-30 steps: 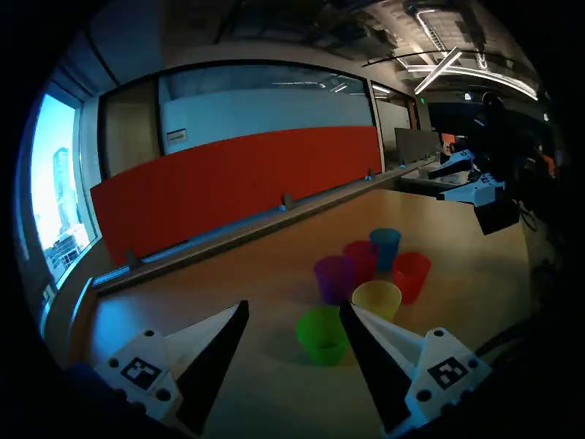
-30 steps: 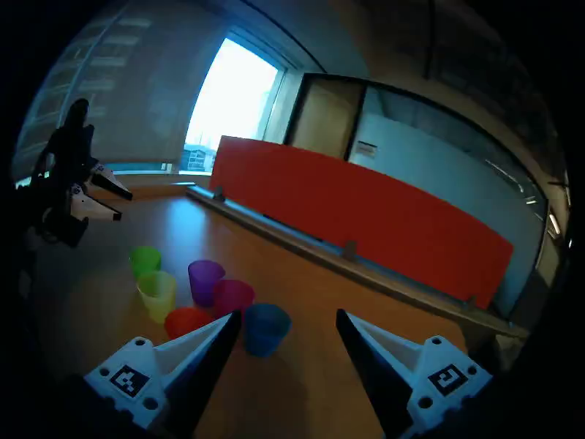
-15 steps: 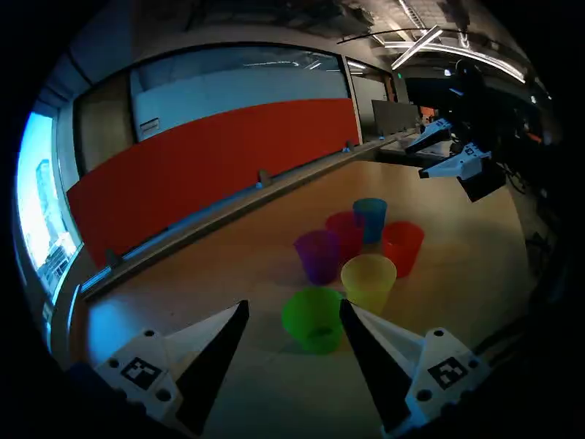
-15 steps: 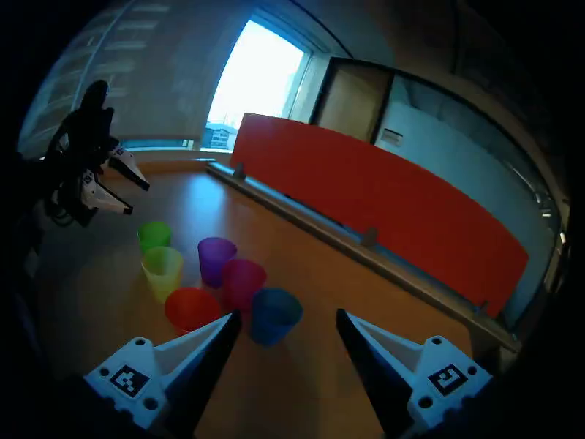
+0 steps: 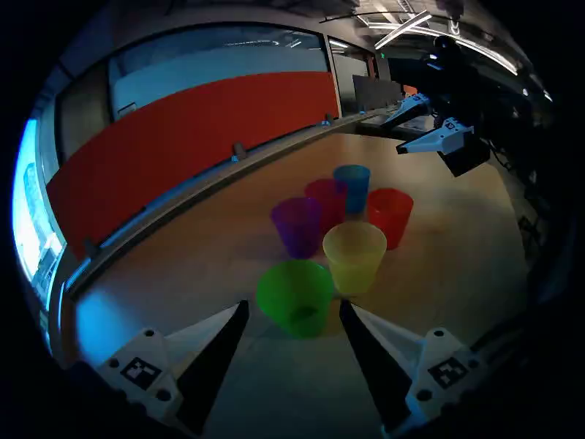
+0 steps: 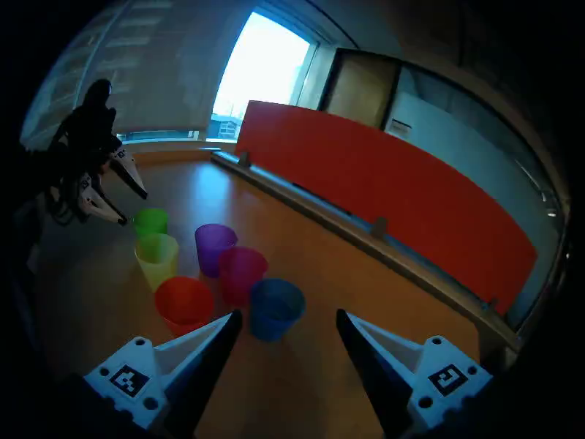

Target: Pour water

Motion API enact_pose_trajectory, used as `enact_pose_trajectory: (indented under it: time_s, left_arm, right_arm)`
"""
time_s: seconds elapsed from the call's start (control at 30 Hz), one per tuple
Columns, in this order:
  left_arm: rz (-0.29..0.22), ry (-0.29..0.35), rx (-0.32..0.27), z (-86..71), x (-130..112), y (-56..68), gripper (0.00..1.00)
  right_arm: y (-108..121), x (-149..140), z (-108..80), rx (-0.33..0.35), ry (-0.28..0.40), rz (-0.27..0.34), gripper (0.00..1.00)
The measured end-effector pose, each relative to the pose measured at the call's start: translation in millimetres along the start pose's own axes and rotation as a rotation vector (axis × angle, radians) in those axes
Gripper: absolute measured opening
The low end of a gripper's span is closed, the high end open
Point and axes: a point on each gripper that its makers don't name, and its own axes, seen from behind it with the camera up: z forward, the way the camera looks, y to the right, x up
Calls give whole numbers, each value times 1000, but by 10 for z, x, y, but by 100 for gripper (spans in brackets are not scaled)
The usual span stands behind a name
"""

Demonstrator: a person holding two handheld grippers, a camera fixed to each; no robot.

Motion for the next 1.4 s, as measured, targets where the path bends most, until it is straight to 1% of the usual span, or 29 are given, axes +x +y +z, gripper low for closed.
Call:
enact_pose_trajectory:
  time_s: [0.1, 0.3, 0.4, 0.67, 1.1, 1.4]
  left_arm:
    - [-8, -15, -2, 49, -38, -8, 92]
    - [-30, -40, -24, 145, -120, 14, 92]
    - [-33, -50, -32, 201, -149, 22, 92]
    - [-35, -66, -40, 340, -184, -6, 92]
    - [-49, -60, -60, 484, -146, -51, 92]
    - [-30, -53, -71, 568, -117, -71, 92]
  right_arm:
    - [-8, -21, 37, 8, -4, -5, 100]
    - [-7, -53, 95, 15, -10, -11, 100]
    - [1, -60, 122, 16, -12, -12, 100]
    - [20, -119, 191, 21, -23, -17, 100]
    - [8, -155, 297, 32, -28, -14, 100]
    - [-4, -164, 363, 35, -34, -14, 100]
